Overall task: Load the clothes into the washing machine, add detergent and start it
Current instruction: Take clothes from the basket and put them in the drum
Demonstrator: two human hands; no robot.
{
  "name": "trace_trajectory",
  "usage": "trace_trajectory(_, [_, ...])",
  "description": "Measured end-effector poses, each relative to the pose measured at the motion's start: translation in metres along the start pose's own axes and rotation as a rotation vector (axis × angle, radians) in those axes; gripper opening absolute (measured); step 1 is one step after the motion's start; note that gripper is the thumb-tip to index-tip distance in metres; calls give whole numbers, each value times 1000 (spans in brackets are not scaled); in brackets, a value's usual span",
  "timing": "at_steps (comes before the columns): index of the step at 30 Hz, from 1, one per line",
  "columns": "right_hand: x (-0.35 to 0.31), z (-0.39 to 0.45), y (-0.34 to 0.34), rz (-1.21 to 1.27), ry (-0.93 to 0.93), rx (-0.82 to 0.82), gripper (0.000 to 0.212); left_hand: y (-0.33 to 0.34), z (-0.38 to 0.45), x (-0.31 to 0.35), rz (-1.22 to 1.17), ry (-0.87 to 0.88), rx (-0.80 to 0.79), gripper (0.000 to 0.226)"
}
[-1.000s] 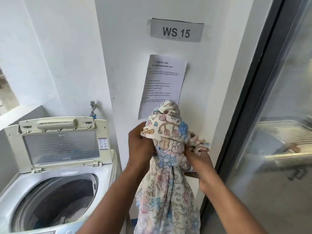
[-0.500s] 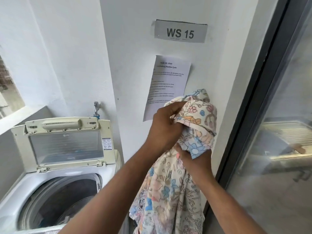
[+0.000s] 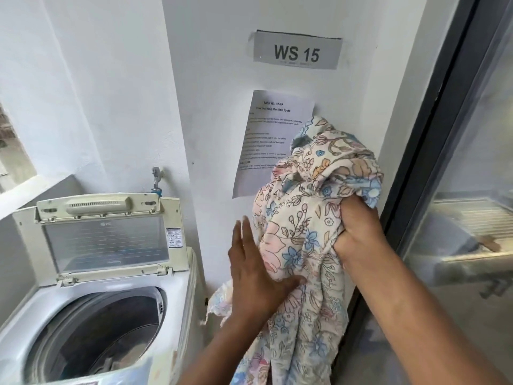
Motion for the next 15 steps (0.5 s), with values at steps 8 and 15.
trace_trajectory(8, [-10,-29,-1,75,316,-113,44,7,19,-7,-266,-137,-12,51])
trace_trajectory(15, [2,-38,-56,-556,103,130,27,-11,41,10,-672,-219,92,26])
Point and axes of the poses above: each hand's wrist, its own z-axis towards the middle knuckle, its own y-axis out of the palm, x = y × z, the point moved 1 cm from there along z, towards the middle knuckle, and after that the axes turned 8 degrees about z, right-handed, at the moved point
